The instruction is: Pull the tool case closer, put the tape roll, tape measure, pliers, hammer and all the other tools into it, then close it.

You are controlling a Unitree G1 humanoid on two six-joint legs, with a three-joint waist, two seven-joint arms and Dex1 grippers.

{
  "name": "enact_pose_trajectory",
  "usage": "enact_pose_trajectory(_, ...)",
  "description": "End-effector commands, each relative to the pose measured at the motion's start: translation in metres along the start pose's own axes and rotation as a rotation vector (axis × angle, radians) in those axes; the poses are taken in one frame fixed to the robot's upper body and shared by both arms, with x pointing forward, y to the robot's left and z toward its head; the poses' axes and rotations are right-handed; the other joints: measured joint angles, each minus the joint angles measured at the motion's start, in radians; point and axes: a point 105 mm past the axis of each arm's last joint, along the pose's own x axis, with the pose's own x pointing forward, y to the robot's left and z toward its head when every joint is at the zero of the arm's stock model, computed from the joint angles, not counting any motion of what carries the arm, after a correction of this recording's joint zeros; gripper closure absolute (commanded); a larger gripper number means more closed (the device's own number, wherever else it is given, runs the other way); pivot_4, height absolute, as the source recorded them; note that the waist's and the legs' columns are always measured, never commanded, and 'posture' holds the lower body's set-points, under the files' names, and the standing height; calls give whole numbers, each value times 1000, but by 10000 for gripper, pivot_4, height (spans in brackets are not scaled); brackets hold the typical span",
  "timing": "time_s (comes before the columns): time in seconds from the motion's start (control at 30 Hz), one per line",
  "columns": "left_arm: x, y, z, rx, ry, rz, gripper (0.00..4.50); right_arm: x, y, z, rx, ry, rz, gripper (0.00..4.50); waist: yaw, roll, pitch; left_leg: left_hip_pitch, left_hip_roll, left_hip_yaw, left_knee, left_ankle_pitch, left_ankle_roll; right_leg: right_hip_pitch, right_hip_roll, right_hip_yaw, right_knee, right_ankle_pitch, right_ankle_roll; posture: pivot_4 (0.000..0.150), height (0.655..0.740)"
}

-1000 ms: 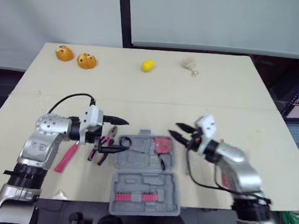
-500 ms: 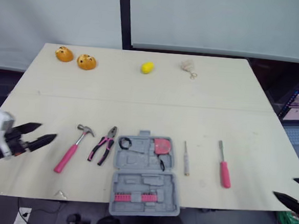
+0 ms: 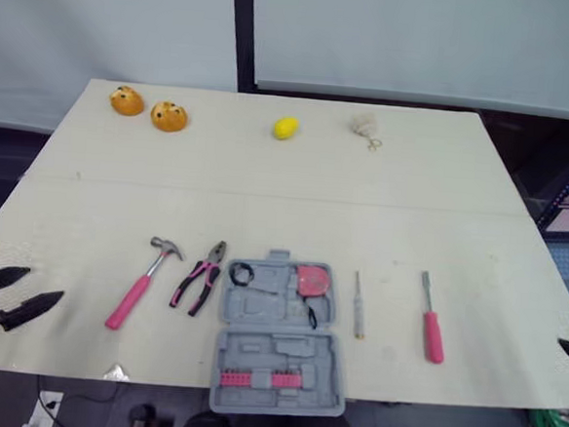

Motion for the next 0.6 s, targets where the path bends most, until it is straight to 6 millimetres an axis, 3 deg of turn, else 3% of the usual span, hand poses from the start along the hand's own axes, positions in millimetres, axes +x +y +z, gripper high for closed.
enact_pose_trajectory(0.03, 21, -33, 12, 22, -36, -64, 0, 23, 34, 35, -55, -72, 140, 123, 0, 0, 0, 0, 0, 0, 0, 0, 0, 0, 0, 0, 0, 0, 0, 1500, 7400)
enact_pose_trajectory(0.2, 58, -72, 12, 16, -42, -106, 0, 52, 99, 76, -122, -163, 417, 123, -4, 0, 1, -1, 0, -1, 2, 0, 0, 1, 1, 1, 1, 1, 1, 1500, 7400)
enact_pose_trajectory(0.37, 89, -100, 8, 17, -3, -137, 0, 68, 144, 99, -185, -220, 607, 123, -1, -1, 1, 0, 0, -3, 3, 1, 1, 0, 2, 1, -1, 2, 2, 1500, 7400)
enact_pose_trajectory(0.6, 125, -114, 3, 21, 15, -103, 0, 85, 160, 113, -224, -271, 681, 123, 5, -1, 1, -2, 0, -2, 5, 2, 3, 0, 2, 1, -3, 3, 4, 1500, 7400)
